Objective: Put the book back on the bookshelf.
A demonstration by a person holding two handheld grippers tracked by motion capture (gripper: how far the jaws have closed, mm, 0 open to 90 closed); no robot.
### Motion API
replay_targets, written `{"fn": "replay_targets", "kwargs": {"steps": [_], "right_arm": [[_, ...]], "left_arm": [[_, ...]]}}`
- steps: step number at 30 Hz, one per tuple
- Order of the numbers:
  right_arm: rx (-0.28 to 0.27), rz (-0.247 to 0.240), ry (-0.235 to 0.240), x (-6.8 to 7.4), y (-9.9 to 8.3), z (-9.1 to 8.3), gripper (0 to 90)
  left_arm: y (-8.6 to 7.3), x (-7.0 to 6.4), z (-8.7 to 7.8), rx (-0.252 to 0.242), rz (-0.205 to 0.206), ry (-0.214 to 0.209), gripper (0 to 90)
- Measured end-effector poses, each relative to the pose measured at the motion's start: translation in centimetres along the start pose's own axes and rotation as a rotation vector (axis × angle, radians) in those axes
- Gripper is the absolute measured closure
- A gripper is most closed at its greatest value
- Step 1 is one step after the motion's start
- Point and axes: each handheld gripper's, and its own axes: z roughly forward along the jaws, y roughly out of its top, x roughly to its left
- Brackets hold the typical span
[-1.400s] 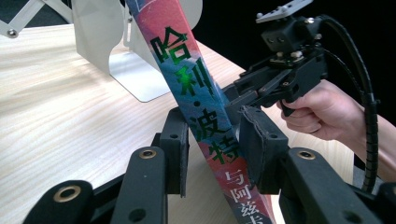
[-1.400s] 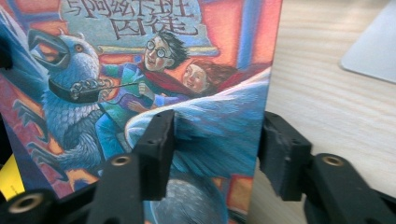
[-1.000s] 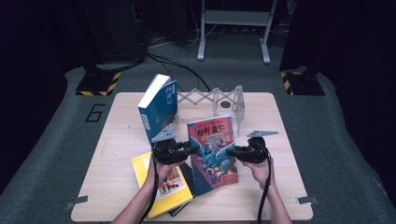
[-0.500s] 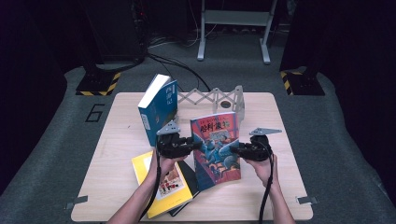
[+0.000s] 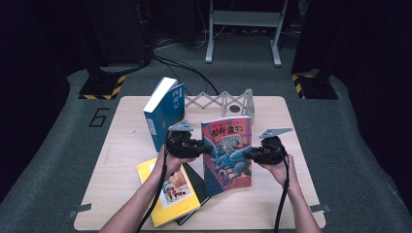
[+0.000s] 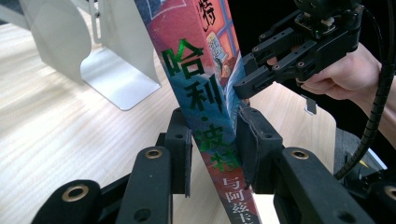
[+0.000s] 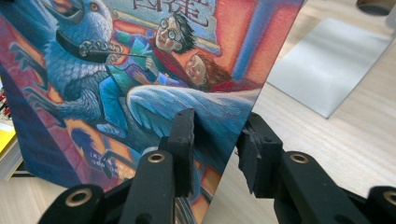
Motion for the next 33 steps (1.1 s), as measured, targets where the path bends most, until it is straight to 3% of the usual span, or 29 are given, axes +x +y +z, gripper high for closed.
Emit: {"fn": "replay_targets", "kwargs": {"steps": [4,6,7,9,15,21,28,33], "right_arm": [[-0.025,-0.031,-0.017,0.1,0.3,-0.6,69.2],[-0.032,-0.049,-0.029,0.4,0.5,-0.7,69.9],[-0.019,-0.073,-0.049,0.7,0.8,-0.3,70.3],[-0.021,-0.077,-0.054,0.8,0.8,-0.1,70.5],[-0.055,-0.073,-0.056,1.1,0.7,0.1,70.7],[-0.079,-0.107,-0.08,1.9,1.2,-0.1,70.7],[-0.106,-0.143,-0.09,2.7,2.2,-0.2,70.6],[-0.121,-0.165,-0.094,3.2,2.9,-0.1,70.6]], "left_arm": [[1.1,0.2,-0.3,-0.022,0.019,-0.004,72.3],[1.8,0.2,-0.6,-0.026,0.046,0.011,73.7],[2.1,0.2,-0.6,-0.01,0.084,0.04,74.6],[2.2,0.3,-0.7,-0.003,0.09,0.044,74.7],[2.0,0.7,-1.2,-0.004,0.105,0.022,74.7],[1.7,0.6,-2.0,-0.003,0.118,0.033,74.1],[1.5,1.3,-3.0,-0.001,0.09,0.051,72.4],[1.3,1.6,-3.4,0.012,0.087,0.04,70.1]]}}
